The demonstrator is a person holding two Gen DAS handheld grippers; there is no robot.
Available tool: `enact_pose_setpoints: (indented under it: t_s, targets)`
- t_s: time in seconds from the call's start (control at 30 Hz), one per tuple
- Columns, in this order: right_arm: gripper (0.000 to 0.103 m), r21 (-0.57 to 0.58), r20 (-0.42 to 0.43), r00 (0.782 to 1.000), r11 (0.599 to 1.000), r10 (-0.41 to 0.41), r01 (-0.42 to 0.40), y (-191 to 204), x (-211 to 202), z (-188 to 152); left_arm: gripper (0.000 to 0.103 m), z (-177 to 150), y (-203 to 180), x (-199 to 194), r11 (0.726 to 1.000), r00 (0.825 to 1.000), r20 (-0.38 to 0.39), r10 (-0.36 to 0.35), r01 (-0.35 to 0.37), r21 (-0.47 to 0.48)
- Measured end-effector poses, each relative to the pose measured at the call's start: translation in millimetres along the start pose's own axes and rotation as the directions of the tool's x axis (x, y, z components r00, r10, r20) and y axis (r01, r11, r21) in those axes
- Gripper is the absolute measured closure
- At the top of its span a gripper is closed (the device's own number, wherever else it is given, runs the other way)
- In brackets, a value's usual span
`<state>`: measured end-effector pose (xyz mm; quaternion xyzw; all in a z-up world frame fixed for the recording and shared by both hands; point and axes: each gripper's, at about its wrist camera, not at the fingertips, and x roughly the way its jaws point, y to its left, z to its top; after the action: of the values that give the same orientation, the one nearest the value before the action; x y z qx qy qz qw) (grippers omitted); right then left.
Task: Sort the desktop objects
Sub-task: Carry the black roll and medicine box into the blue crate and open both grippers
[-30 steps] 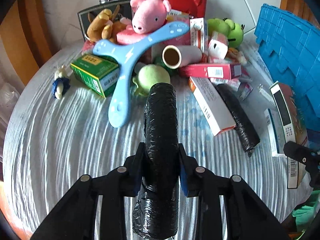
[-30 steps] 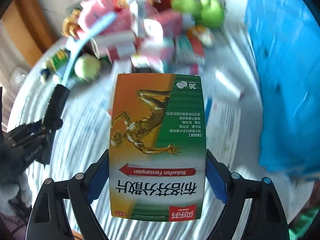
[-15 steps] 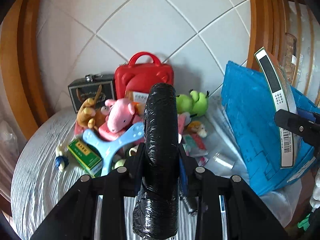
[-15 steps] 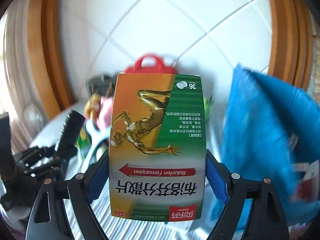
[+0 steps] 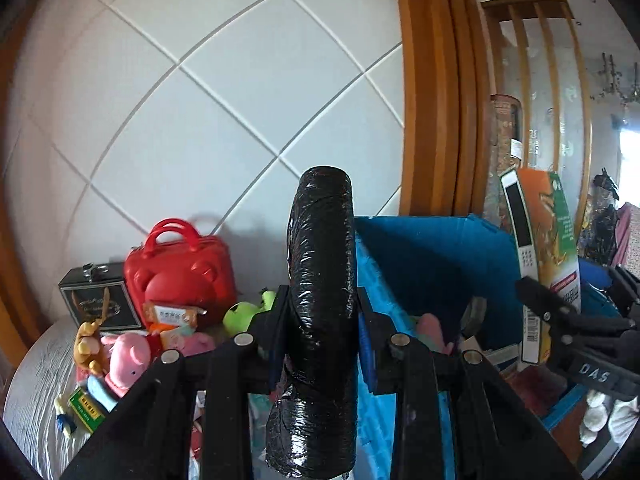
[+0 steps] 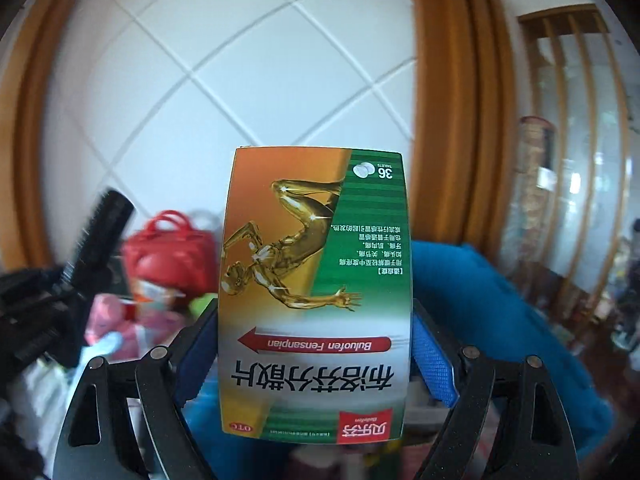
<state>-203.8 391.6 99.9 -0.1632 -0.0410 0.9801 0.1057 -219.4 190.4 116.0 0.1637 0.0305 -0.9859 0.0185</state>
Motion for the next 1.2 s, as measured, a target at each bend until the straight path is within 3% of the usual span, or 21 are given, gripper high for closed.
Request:
enact_pose_setpoints:
  t_s: [0.2, 0.37, 0.4, 0.5, 0.6, 0.77, 0.97, 1.2]
  targets:
    - [0.016, -0.007, -0.049, 0.986, 0.987, -0.16, 0.16, -66, 17, -21, 0.074, 14, -80, 30, 0.993, 0.994, -0.033, -0.109, 0.11, 0.05]
    - [0.016, -0.009, -0.105, 0.974, 0.979, -0.203, 0.203, -102, 30, -40, 0.074, 3, -139, 53, 0.98, 0.98, -0.118, -0.16, 0.172, 0.1]
    - [0.016, 0.007, -0.098, 0.977, 0.982, -0.187, 0.189, -110, 26, -40, 0.074, -2, -148, 58, 0.978, 0.977, -0.137, -0.166, 0.181, 0.107]
    - [0.016, -0.034, -0.088, 0.966, 0.97, -0.244, 0.242, -119, 24, -43, 0.074, -10, -169, 71, 0.974, 0.969, -0.187, -0.158, 0.184, 0.128]
    - [0.016, 0.004, -0.105, 0.976, 0.981, -0.192, 0.194, -128, 27, -44, 0.074, -12, -178, 73, 0.973, 0.968, -0.194, -0.159, 0.188, 0.137]
    - [0.016, -0.02, -0.115, 0.97, 0.977, -0.214, 0.213, -131, 40, -40, 0.073, -14, -184, 78, 0.971, 0.959, -0.245, -0.14, 0.182, 0.155]
    - [0.016, -0.07, -0.136, 0.973, 0.982, -0.184, 0.176, -126, 46, -43, 0.073, -18, -188, 83, 0.969, 0.953, -0.281, -0.114, 0.169, 0.18]
    - [0.014, -0.061, -0.147, 0.976, 0.986, -0.162, 0.154, -126, 48, -44, 0.072, -19, -186, 82, 0.972, 0.955, -0.278, -0.1, 0.154, 0.178]
